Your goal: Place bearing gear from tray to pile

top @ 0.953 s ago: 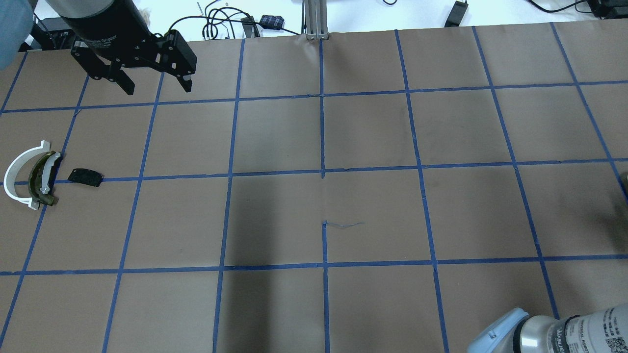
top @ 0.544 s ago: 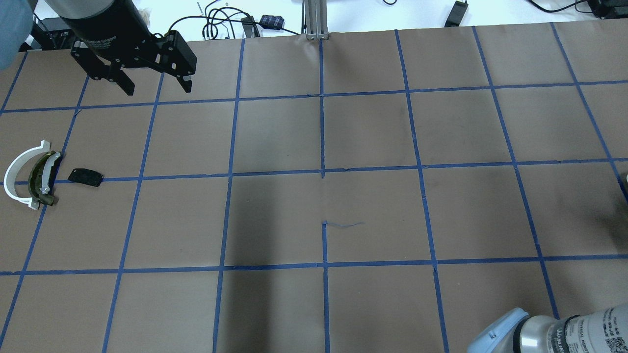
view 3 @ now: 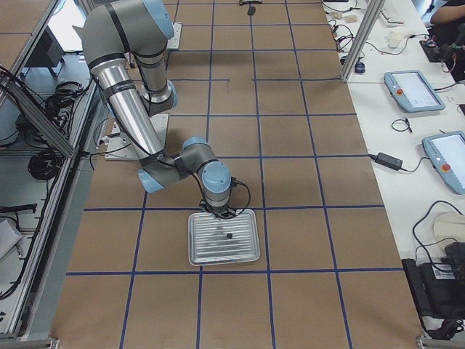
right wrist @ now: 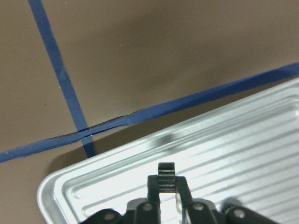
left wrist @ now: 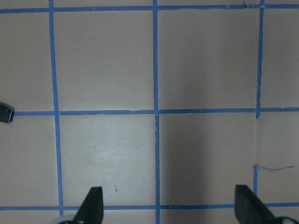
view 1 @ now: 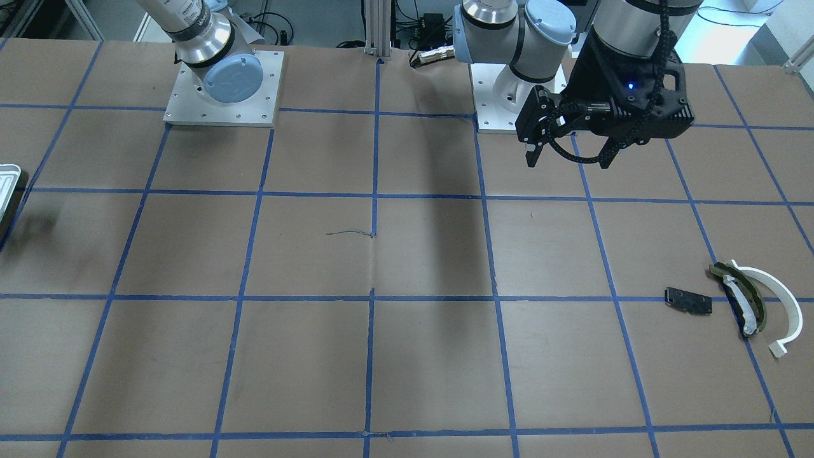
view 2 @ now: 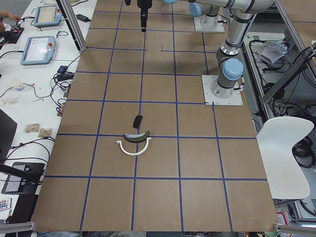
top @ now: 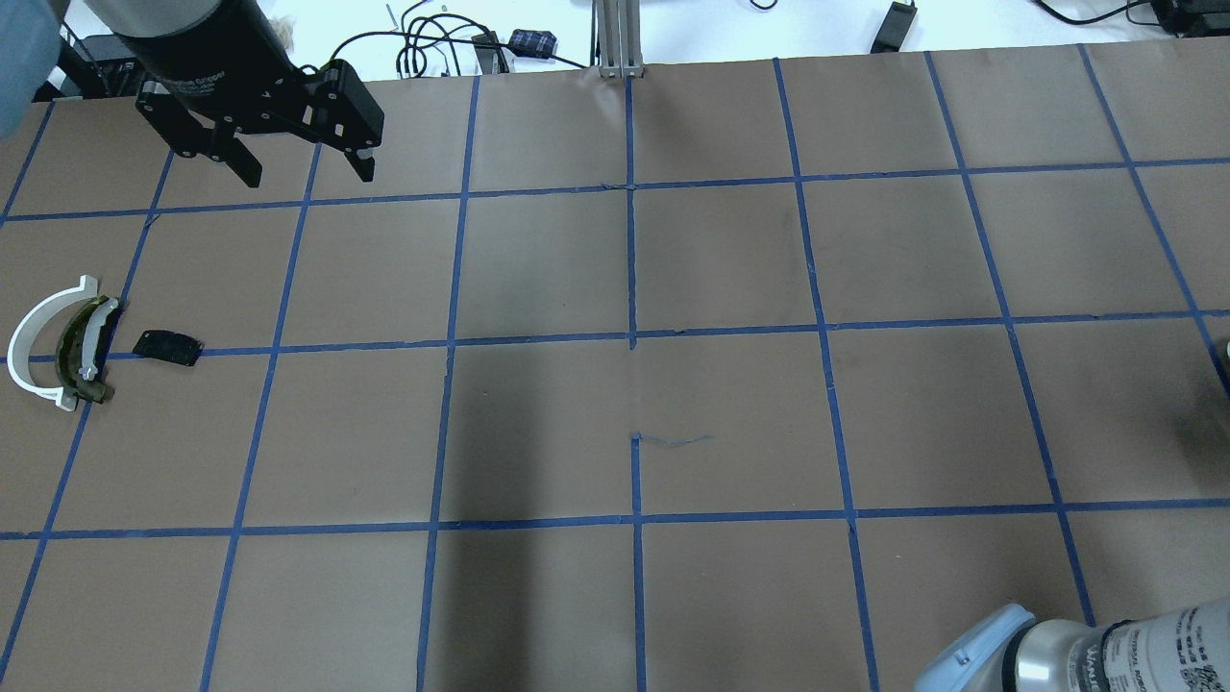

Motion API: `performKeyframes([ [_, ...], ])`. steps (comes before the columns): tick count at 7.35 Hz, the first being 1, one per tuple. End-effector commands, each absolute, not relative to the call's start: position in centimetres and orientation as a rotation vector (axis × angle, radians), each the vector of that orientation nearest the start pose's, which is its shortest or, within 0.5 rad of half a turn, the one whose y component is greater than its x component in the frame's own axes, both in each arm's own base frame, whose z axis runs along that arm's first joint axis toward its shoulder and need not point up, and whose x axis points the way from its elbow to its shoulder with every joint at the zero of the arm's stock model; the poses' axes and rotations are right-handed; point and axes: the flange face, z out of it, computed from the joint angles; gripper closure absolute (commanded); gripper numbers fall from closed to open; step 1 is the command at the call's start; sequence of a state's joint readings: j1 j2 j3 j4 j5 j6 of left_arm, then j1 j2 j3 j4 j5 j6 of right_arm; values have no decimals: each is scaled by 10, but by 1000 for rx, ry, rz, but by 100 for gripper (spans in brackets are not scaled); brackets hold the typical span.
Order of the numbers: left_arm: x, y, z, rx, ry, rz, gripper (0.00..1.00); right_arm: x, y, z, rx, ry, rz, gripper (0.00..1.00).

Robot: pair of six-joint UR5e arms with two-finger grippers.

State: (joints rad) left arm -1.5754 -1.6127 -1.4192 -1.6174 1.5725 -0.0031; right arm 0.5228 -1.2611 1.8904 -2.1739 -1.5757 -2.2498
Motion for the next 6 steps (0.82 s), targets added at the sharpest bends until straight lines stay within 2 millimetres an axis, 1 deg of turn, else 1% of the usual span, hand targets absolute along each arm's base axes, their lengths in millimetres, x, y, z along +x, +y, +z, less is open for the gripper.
performKeyframes([
  [1,-137,-515,539,3,3154,-106,0,-370,-419,283,-1423,2651,-23,100],
  [2,-137,-512,546,6,3156,-128,0,-322,-445,308,-1297,2739,-2,100],
  [3,-137,-515,544,6,3155,-123,0,-254,-470,335,-1208,2792,20,100],
  [4,-137,-515,545,6,3155,-126,0,-192,-489,344,-1104,2827,46,100],
  [5,-136,-514,546,3,3154,-131,0,-121,-511,343,-928,2900,78,100],
  [6,-136,-513,547,1,3154,-131,0,-49,-525,342,-806,2951,96,100],
])
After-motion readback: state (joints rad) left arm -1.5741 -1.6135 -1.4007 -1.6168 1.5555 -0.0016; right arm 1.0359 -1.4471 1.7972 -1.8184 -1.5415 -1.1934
